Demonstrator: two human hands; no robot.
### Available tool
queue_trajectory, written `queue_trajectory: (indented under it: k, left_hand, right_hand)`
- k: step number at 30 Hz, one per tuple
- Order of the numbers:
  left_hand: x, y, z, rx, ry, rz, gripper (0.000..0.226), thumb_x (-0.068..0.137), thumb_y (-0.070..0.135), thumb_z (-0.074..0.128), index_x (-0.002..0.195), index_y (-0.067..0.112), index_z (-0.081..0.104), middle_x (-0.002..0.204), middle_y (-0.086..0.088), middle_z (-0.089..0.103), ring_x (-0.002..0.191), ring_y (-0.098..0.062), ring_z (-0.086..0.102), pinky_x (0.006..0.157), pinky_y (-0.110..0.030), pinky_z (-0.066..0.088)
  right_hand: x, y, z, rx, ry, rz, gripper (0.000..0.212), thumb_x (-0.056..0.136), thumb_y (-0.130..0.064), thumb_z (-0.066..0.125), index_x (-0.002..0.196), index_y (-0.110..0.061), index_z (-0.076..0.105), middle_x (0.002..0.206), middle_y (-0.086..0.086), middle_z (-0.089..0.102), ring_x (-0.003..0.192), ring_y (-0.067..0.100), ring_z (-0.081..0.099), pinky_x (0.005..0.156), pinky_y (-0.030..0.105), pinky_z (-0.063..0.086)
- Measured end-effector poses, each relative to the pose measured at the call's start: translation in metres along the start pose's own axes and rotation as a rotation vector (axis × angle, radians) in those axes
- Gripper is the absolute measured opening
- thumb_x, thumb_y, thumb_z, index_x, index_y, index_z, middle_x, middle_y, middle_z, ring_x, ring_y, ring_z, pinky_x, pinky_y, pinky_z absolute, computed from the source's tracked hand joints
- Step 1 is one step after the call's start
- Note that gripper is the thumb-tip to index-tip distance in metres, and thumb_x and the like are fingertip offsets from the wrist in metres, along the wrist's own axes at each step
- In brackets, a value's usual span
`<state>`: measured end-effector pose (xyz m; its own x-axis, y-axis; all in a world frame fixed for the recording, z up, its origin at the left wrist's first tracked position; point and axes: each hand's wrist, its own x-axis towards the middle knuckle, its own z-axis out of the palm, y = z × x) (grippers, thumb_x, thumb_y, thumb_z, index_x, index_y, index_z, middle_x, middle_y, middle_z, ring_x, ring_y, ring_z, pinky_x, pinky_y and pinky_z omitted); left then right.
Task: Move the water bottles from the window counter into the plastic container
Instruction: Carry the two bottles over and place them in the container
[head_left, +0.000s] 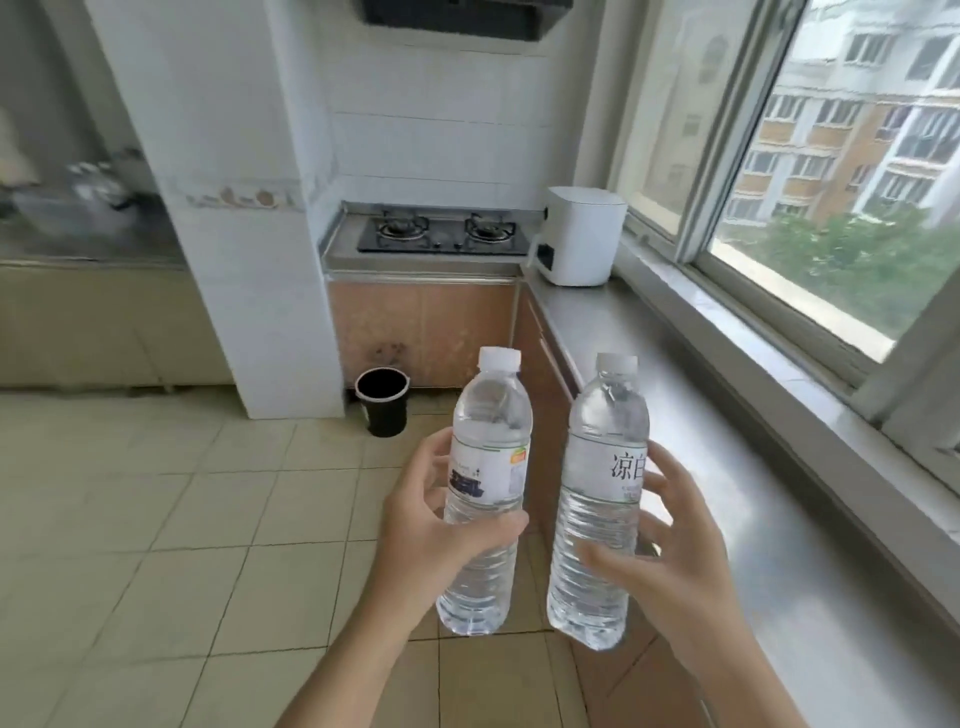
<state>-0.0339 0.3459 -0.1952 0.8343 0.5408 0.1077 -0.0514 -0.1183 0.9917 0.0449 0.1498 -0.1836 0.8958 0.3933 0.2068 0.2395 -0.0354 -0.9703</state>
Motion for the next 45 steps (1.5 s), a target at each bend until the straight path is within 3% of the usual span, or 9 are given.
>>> queue_trajectory:
  k: [3, 10, 13, 19, 24, 27, 35, 40, 45]
  left_hand:
    - [0.021, -0.009, -0.035, 0.019, 0.149, -0.015, 0.083, 0.048, 0.028, 0.093, 0.12, 0.045, 0.058, 0.117, 0.019, 0.068, 0.108, 0.001, 0.064, 0.096, -0.033, 0.052]
    - [0.085, -0.019, -0.102, 0.088, 0.427, -0.065, 0.088, 0.045, 0.03, 0.091, 0.115, 0.059, 0.047, 0.116, 0.021, 0.062, 0.096, 0.015, 0.06, 0.072, -0.005, 0.047]
    - [0.115, -0.021, -0.132, 0.116, 0.524, -0.073, 0.088, 0.044, 0.028, 0.09, 0.112, 0.058, 0.044, 0.111, 0.022, 0.059, 0.089, 0.019, 0.059, 0.069, 0.0, 0.044]
    - [0.155, -0.032, -0.199, 0.113, 0.704, -0.09, 0.087, 0.044, 0.029, 0.09, 0.114, 0.058, 0.047, 0.112, 0.02, 0.063, 0.094, 0.011, 0.063, 0.072, -0.008, 0.048]
    - [0.181, -0.049, -0.274, 0.125, 0.828, -0.1, 0.09, 0.041, 0.03, 0.09, 0.118, 0.056, 0.051, 0.11, 0.019, 0.065, 0.094, 0.008, 0.063, 0.073, -0.008, 0.047]
    - [0.202, -0.059, -0.328, 0.111, 0.861, -0.106, 0.087, 0.041, 0.03, 0.089, 0.115, 0.057, 0.051, 0.109, 0.02, 0.064, 0.093, 0.012, 0.061, 0.07, -0.002, 0.045]
    - [0.27, -0.067, -0.482, 0.145, 0.853, -0.074, 0.089, 0.035, 0.039, 0.088, 0.115, 0.055, 0.052, 0.111, 0.015, 0.067, 0.096, 0.006, 0.064, 0.077, -0.009, 0.046]
    - [0.309, -0.074, -0.557, 0.17, 0.869, -0.066, 0.09, 0.037, 0.039, 0.088, 0.118, 0.057, 0.051, 0.109, 0.016, 0.069, 0.097, 0.001, 0.066, 0.081, -0.015, 0.048]
    - [0.352, -0.09, -0.624, 0.17, 0.902, -0.081, 0.09, 0.037, 0.04, 0.089, 0.117, 0.059, 0.052, 0.112, 0.015, 0.068, 0.102, -0.006, 0.066, 0.088, -0.026, 0.052]
  right_hand:
    - [0.044, 0.008, 0.042, 0.041, -0.139, -0.004, 0.098, 0.047, -0.009, 0.09, 0.129, -0.043, 0.048, 0.118, -0.005, 0.063, 0.102, 0.018, 0.067, 0.067, 0.033, 0.059]
    - [0.152, 0.02, 0.142, 0.079, -0.408, -0.059, 0.096, 0.055, 0.002, 0.089, 0.123, -0.051, 0.046, 0.11, -0.021, 0.063, 0.102, 0.008, 0.065, 0.074, 0.033, 0.058]
    - [0.195, 0.023, 0.188, 0.127, -0.507, -0.049, 0.095, 0.056, 0.008, 0.086, 0.125, -0.045, 0.046, 0.106, -0.02, 0.064, 0.095, 0.001, 0.066, 0.062, 0.022, 0.056]
    - [0.253, 0.026, 0.286, 0.148, -0.692, -0.044, 0.1, 0.054, 0.008, 0.087, 0.132, -0.039, 0.045, 0.115, -0.01, 0.062, 0.097, 0.006, 0.066, 0.059, 0.021, 0.055]
    - [0.284, 0.025, 0.381, 0.112, -0.775, -0.087, 0.1, 0.048, -0.011, 0.09, 0.13, -0.045, 0.045, 0.116, -0.021, 0.06, 0.107, 0.014, 0.063, 0.081, 0.044, 0.057]
    - [0.299, 0.025, 0.441, 0.11, -0.807, -0.102, 0.099, 0.052, -0.001, 0.09, 0.128, -0.046, 0.046, 0.113, -0.018, 0.061, 0.101, 0.009, 0.066, 0.067, 0.033, 0.059]
    - [0.341, 0.005, 0.601, 0.144, -0.809, -0.082, 0.097, 0.053, 0.0, 0.089, 0.125, -0.049, 0.046, 0.114, -0.019, 0.06, 0.102, 0.008, 0.065, 0.064, 0.028, 0.058]
    - [0.366, -0.007, 0.682, 0.143, -0.79, -0.074, 0.095, 0.054, 0.003, 0.088, 0.123, -0.048, 0.047, 0.119, -0.015, 0.059, 0.105, 0.009, 0.063, 0.089, 0.04, 0.054]
    - [0.403, -0.006, 0.763, 0.139, -0.832, -0.071, 0.094, 0.054, 0.005, 0.087, 0.113, -0.058, 0.047, 0.108, -0.027, 0.06, 0.107, 0.008, 0.062, 0.095, 0.043, 0.05]
